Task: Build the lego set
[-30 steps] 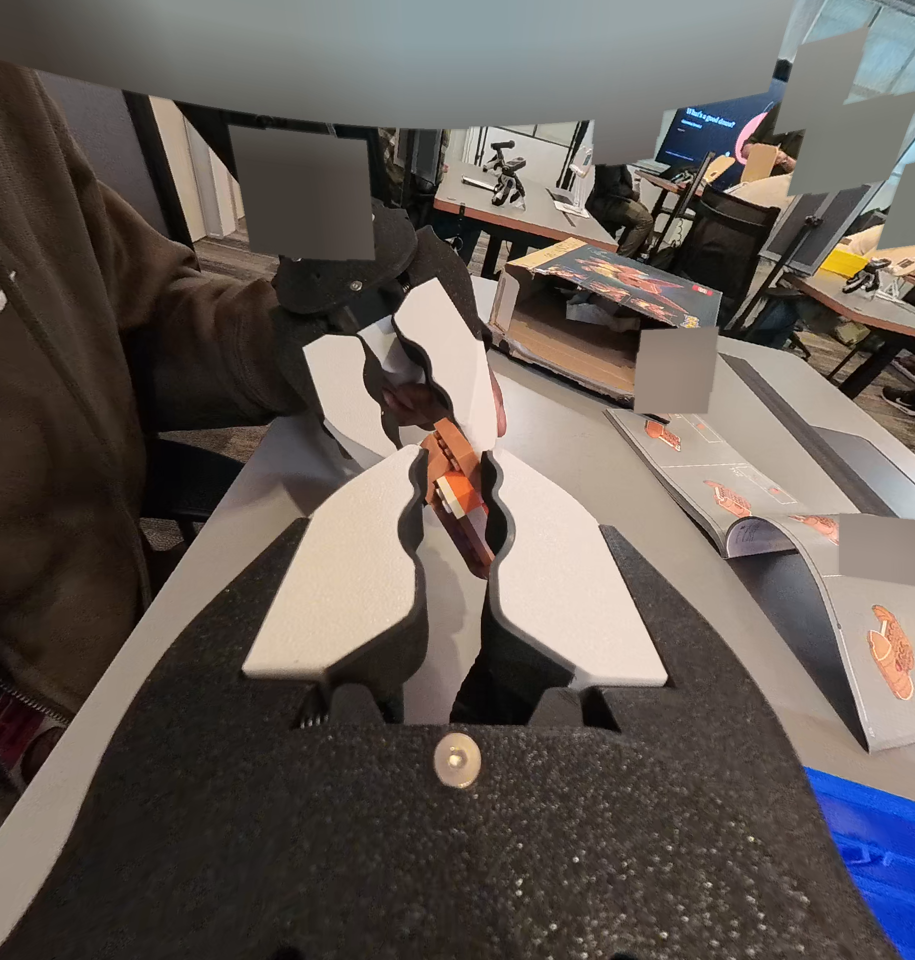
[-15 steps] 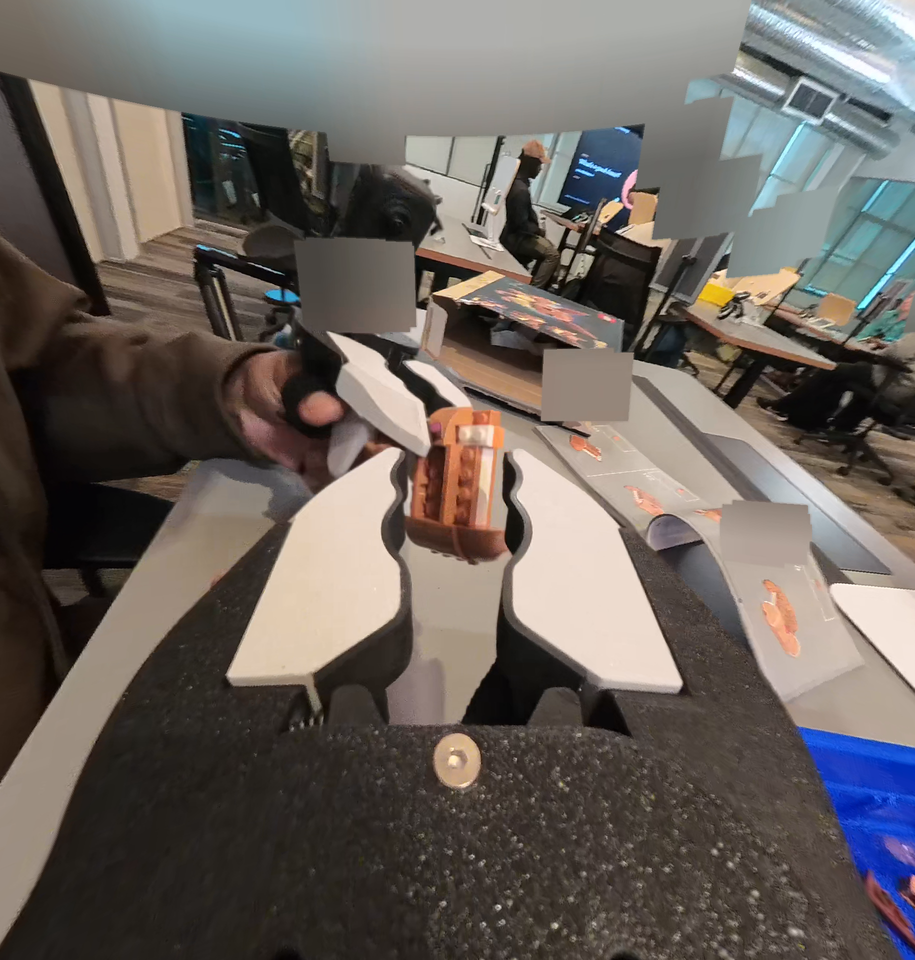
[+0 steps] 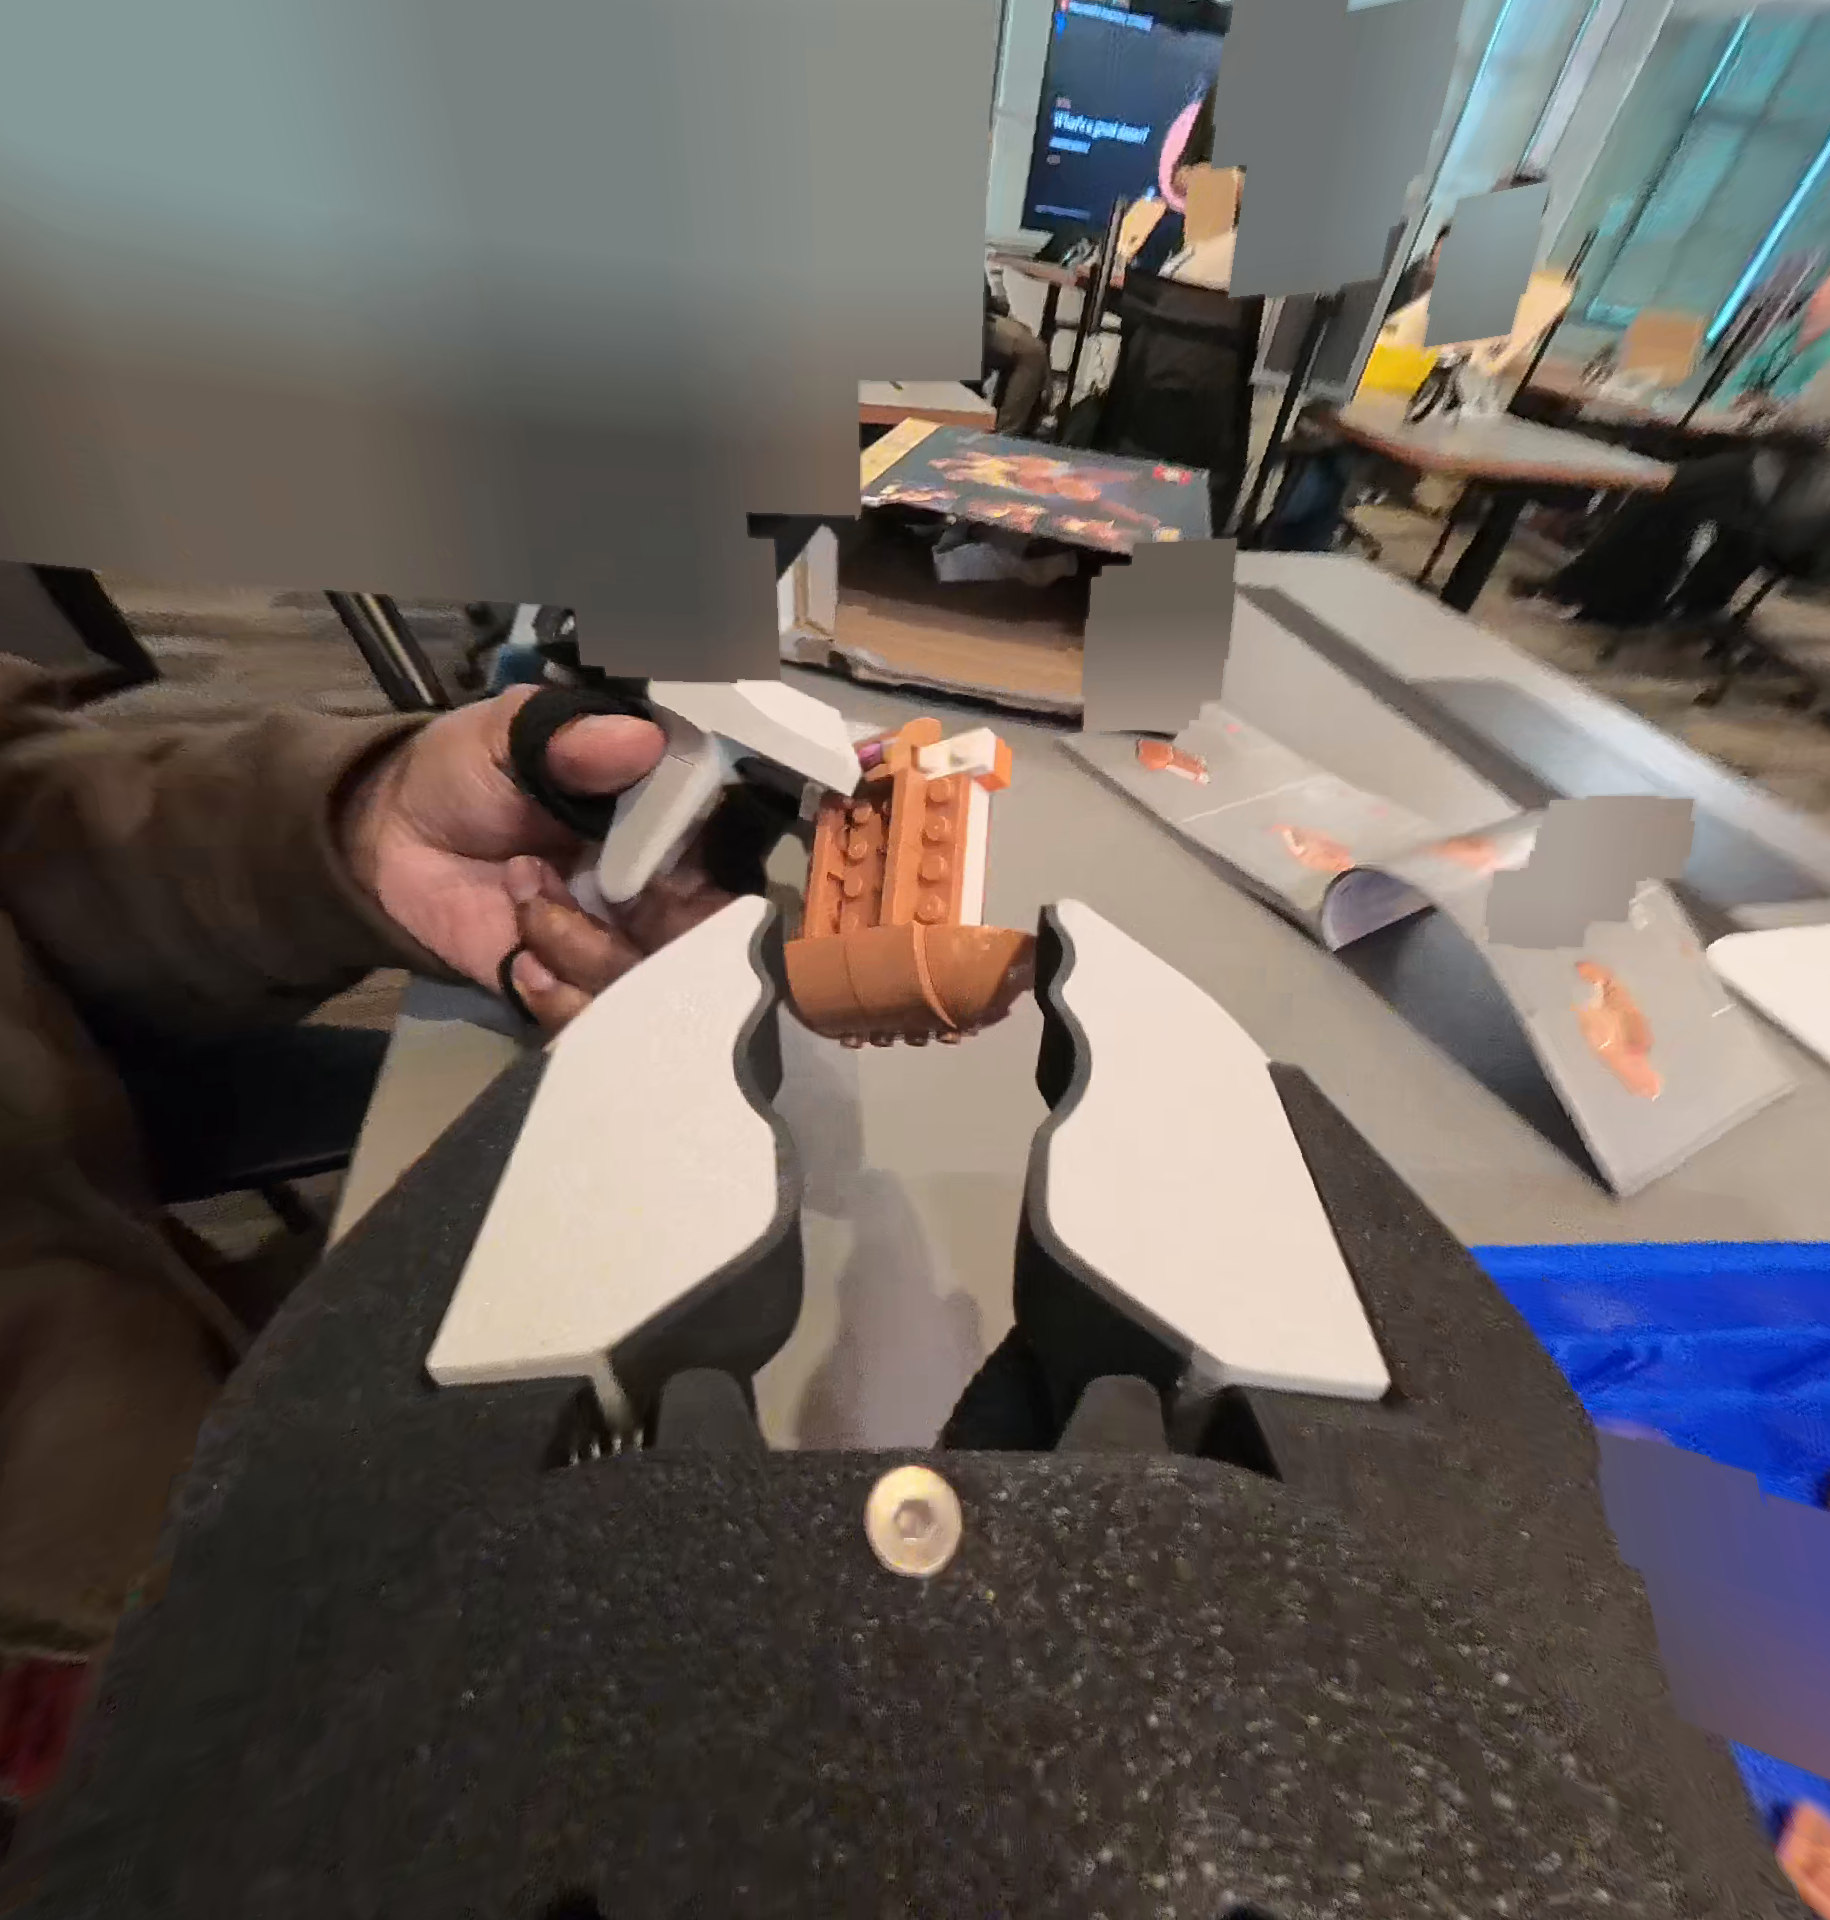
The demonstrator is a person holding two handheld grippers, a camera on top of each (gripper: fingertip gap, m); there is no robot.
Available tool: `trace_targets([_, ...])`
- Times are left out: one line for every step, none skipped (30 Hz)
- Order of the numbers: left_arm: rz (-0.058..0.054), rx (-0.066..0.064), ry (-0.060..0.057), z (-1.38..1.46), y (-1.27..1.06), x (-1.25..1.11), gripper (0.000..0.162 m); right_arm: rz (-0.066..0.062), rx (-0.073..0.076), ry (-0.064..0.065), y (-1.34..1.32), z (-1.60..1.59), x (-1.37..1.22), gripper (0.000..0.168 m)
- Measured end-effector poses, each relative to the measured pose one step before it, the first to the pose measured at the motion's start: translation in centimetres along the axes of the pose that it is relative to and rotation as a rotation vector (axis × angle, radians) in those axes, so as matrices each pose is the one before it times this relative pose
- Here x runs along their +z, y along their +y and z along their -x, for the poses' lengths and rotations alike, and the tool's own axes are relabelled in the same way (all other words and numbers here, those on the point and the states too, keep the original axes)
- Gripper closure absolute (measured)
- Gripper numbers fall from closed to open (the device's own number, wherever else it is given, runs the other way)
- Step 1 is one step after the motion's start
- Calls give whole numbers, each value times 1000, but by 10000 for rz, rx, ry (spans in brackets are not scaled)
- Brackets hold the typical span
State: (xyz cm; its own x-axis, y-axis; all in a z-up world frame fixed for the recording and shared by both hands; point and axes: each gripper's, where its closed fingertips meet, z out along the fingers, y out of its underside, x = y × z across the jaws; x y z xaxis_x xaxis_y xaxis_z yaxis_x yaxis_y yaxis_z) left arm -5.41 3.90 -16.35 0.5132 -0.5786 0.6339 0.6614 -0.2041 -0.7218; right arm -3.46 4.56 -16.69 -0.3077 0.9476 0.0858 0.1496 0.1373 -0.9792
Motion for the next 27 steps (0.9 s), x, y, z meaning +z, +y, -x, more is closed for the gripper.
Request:
trace_targets([104,240,-31,-3,101,-39,138,81,514,-215,14,165,-43,121])
trace_targets([144,303,-35,-25,141,-27,138,85,500,-231,28,173,-22,119])
trace_targets([187,344,14,-115,166,-23,138,101,449,-226,72,125,-16,119])
trace_targets([237,339,60,-197,188,0,138,108,359,-271,101,183,-2,120])
trace_targets([293,317,92,-257,247,30,138,152,268,-251,185,135,30,121])
trace_targets([306,286,90,-264,254,68,138,221,163,-175,320,48,60,121])
trace_targets([296,271,133,-325,239,93,138,267,54,-149,421,51,115,121])
trace_targets([303,214,154,-353,266,123,138,308,-16,-138,498,84,144,121])
trace_targets([297,169,134,-307,253,132,138,288,-56,-145,458,151,157,122])
trace_targets([294,141,132,-294,268,136,138,208,-78,-179,363,246,143,124])
trace_targets([298,110,147,-293,275,128,138,149,-50,-207,273,298,148,127])
trace_targets([284,65,79,-162,279,125,138,98,12,-218,198,309,121,128])
trace_targets([193,38,5,-21,139,58,138,48,36,-226,134,301,76,133])
trace_targets([106,-8,-32,70,40,1,138,-29,58,-164,27,223,32,139])
trace_targets([37,-39,48,-19,-58,-25,138,-86,90,-61,-44,71,9,140])
trace_targets([-43,-59,75,-73,-129,-11,138,-112,109,-44,-102,30,-18,142])
trace_targets([-115,-92,43,-72,-185,13,138,-131,129,-37,-125,8,-36,142])
trace_targets([-173,-117,-31,64,-234,34,138,-174,107,45,-171,-91,-62,143])
trace_targets([-252,-134,-42,89,-280,0,136,-189,75,92,-187,-121,-64,143])
trace_targets([-274,-174,-2,60,-274,-7,131,-165,79,80,-137,-98,-40,143])
trace_targets([-202,-186,38,37,-136,-30,128,-161,114,68,-140,-81,-47,143])
trace_targets([-167,-149,-36,132,-44,-39,124,-220,156,88,-206,-109,-55,143])
trace_targets([-179,-104,-117,216,-22,-33,120,-279,210,66,-260,-102,-69,143])
trace_targets([-176,-99,-138,207,17,-10,118,-309,274,3,-285,-30,-54,143])
trace_targets([-151,-83,-106,124,49,52,118,-313,297,-62,-250,28,-30,143])
trace_targets([-142,-55,-85,47,50,77,118,-309,284,-47,-213,-4,1,143])
trace_targets([-161,-43,-107,55,-26,97,119,-235,241,-58,-96,2,25,143])
